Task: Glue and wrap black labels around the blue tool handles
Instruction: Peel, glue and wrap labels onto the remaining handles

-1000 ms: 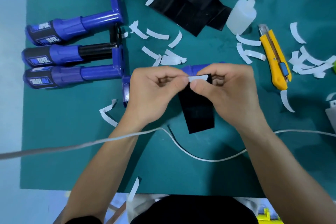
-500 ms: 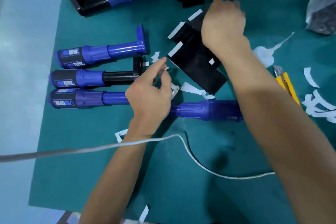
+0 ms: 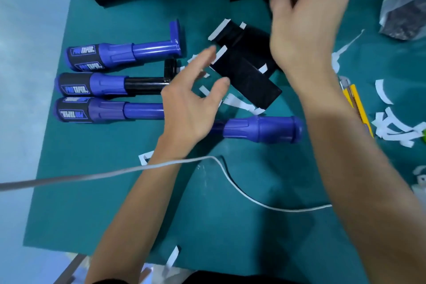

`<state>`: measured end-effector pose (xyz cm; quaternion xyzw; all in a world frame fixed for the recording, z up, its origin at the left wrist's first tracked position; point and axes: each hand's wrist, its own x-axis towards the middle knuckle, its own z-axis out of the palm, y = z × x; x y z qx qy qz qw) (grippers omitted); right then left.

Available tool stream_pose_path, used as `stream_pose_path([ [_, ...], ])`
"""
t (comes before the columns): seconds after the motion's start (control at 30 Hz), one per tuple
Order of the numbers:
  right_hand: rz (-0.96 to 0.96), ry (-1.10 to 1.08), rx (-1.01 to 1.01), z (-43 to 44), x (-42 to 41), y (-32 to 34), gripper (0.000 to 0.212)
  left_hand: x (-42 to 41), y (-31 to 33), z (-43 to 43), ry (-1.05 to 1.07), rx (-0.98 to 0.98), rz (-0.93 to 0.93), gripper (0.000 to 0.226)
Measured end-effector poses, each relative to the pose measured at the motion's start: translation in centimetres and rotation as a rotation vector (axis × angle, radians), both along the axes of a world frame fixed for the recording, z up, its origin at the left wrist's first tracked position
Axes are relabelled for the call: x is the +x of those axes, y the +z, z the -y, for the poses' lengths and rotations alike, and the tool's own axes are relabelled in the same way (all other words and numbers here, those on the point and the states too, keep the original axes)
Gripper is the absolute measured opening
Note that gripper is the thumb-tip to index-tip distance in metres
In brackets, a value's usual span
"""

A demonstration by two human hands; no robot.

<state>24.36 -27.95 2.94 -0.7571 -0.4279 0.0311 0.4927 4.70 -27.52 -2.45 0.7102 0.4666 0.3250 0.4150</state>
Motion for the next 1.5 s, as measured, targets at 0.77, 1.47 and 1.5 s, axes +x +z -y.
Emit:
stream_pose_path([
  [0.77,-0.863,0.238,-0.036,18.1,-6.6,-8.3,0.012,-0.7,-0.9,7.5,-0.388,0.456,-0.043,0.007],
  [1.47,-0.596,0.241,-0.065,18.0,-6.5,-8.4,0.015,-0.6,-1.3,8.9,-0.230,0.454,-0.113,0.006],
  [1.5,-0.556,0.246,-0.076,18.1,-6.6,-8.4,0.016,-0.6,-1.2,8.9,-0.231,0.449,-0.119,0.005],
])
